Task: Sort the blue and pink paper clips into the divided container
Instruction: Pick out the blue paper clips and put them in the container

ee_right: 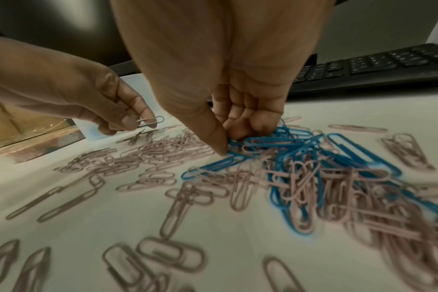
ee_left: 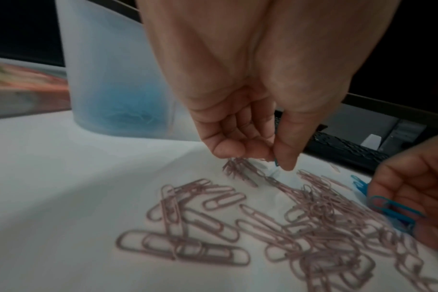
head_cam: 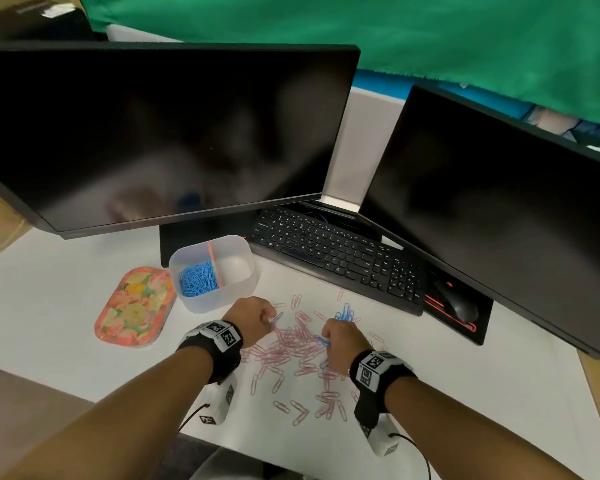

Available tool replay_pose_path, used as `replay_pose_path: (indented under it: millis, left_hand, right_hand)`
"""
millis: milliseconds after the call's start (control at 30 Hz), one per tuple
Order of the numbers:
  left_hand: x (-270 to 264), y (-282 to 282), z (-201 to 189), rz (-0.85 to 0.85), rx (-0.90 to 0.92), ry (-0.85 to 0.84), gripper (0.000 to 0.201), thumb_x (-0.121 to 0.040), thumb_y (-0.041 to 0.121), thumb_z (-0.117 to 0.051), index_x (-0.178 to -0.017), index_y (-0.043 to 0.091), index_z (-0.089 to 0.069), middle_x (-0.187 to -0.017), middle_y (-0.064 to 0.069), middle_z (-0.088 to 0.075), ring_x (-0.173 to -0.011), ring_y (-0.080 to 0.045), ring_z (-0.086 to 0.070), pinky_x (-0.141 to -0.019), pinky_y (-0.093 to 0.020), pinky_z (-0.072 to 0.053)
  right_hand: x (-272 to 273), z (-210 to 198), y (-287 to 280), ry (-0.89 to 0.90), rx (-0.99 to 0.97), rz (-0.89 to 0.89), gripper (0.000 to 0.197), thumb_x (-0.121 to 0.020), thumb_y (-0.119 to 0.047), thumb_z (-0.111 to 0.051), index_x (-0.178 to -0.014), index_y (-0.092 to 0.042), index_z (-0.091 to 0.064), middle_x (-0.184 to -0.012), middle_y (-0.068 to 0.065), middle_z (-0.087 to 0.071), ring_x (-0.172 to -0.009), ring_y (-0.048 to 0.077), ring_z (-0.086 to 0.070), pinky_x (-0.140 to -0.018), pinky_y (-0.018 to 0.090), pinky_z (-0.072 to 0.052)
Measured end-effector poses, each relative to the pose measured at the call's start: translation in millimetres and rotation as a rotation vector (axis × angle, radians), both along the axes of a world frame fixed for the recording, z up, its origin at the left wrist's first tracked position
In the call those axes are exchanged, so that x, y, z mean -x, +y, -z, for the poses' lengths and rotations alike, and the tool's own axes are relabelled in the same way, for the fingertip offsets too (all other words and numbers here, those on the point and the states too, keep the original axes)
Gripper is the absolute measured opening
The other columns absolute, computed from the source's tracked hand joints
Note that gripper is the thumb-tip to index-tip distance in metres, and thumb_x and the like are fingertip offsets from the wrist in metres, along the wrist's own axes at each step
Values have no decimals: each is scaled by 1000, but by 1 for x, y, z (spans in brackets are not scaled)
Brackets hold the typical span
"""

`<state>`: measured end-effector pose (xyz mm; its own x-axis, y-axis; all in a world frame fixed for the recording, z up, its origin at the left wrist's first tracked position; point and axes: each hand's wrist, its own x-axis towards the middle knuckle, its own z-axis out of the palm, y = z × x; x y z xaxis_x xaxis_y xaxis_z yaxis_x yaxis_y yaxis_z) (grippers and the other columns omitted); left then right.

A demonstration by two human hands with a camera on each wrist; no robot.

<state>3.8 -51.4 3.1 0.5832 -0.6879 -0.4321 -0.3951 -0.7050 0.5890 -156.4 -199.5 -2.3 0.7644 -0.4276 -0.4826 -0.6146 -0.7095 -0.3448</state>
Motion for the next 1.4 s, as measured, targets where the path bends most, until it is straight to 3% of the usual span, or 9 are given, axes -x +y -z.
replay_pose_path:
  millis: [200, 300, 433, 633, 867, 1000, 1100, 1200, 1400]
  left_hand:
    - [1, 9, 0, -77, 139, 117, 20, -83, 19, -72, -102, 14, -70, -68, 7, -52, -61, -4, -46, -52, -3, -34]
    - [1, 11, -4, -135, 196, 245, 19, -84, 15, -71, -102, 13, -69, -62, 5, -46, -57, -10, -43, -54, -10, -39]
    - [2, 12, -6, -220, 260, 423, 11, -87, 11, -66, -94, 19, -70, -68, 2, -56, -65, -15, -51, -59, -23, -46]
    - [14, 3, -11, -313, 378, 621, 14, -93, 5, -55, -88, 9, -67, -88, -6, -67, -75, -17, -63, -66, -22, -51]
    - [40, -24, -20, -322, 441, 790, 31, -83, -18, -34, -73, 3, -55, -71, -17, -58, -58, -24, -53, -51, -24, -48]
    - [61, -36, -16, -379, 361, 817, 11, -63, -3, -41, -68, 5, -48, -62, -13, -47, -45, -18, -42, -45, -20, -34]
    - [77, -45, -10, -165, 230, 591, 4, -70, 11, -55, -71, 9, -52, -65, -5, -51, -54, -15, -45, -54, -22, -35]
    - [92, -53, -1, 31, 89, 198, 6, -83, 23, -60, -85, 17, -63, -76, 6, -60, -67, -10, -54, -57, -19, -42]
    - [111, -61, 8, 335, -62, -176, 19, -92, 25, -52, -106, 14, -60, -105, -3, -60, -94, -22, -61, -83, -33, -54]
  right_hand:
    - [5, -1, -5, -69, -52, 116, 15, -86, 1, -48, -92, 1, -62, -98, 14, -63, -82, 22, -56, -72, 28, -48]
    - [9, -7, -12, -171, -154, 269, 11, -85, -4, -52, -81, -3, -63, -93, 11, -66, -81, 21, -62, -70, 23, -48]
    - [12, -24, -18, -275, -378, 447, 10, -82, 8, -51, -74, 12, -54, -68, 6, -58, -56, 1, -56, -52, 14, -43]
    - [28, -40, -28, -425, -895, 723, 6, -89, 1, -59, -90, 1, -65, -81, 15, -66, -76, 26, -66, -73, 33, -59]
    - [43, -45, -28, -529, -1231, 954, 19, -91, 6, -50, -107, 0, -57, -82, 17, -67, -74, 29, -69, -67, 37, -58]
    - [49, -46, -28, -538, -1312, 1107, 17, -91, 1, -45, -104, -7, -53, -78, 12, -60, -65, 25, -62, -58, 35, -56]
    - [57, -44, -34, -472, -1239, 1202, 9, -90, -21, -53, -93, -12, -54, -73, 7, -56, -60, 21, -55, -55, 30, -47]
    - [66, -36, -41, -422, -1038, 1227, 30, -94, -41, -50, -81, -14, -56, -64, 4, -53, -52, 17, -46, -57, 29, -40]
    - [79, -29, -50, -351, -800, 1209, 25, -94, -21, -44, -75, -10, -55, -59, 4, -48, -43, 14, -33, -44, 20, -23]
